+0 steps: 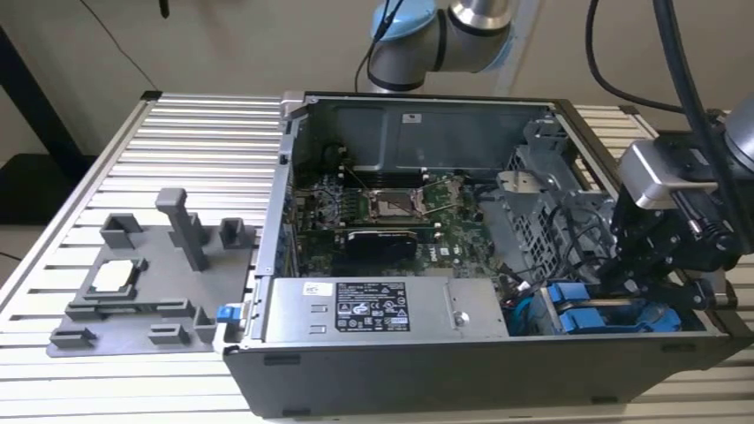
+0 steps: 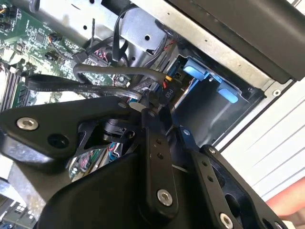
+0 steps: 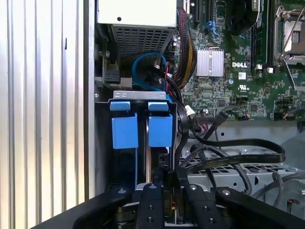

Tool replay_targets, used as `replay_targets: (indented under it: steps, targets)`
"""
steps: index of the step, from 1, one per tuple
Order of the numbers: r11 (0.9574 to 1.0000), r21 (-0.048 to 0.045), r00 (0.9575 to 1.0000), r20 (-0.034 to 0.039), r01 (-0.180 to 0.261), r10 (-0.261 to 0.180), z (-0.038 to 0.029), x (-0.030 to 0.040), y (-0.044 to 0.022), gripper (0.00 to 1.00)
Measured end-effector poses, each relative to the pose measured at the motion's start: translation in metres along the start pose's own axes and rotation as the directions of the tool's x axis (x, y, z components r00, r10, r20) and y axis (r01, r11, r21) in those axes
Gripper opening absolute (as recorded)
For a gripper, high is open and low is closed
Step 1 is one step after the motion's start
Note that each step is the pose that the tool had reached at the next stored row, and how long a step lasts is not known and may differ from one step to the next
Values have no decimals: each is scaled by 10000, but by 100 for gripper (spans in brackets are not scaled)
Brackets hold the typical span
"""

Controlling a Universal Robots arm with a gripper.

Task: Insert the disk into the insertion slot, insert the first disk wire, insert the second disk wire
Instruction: 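Insert the second disk wire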

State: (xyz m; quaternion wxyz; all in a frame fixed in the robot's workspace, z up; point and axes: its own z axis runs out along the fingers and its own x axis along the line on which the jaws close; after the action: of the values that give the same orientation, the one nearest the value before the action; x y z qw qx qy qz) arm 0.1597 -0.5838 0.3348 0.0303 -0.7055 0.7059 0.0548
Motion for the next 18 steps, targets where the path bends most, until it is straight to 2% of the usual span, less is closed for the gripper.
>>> replay_targets:
  steps: [18]
  targets:
    - [10000,0,10000,-3,0,0,-71,-9,3,24]
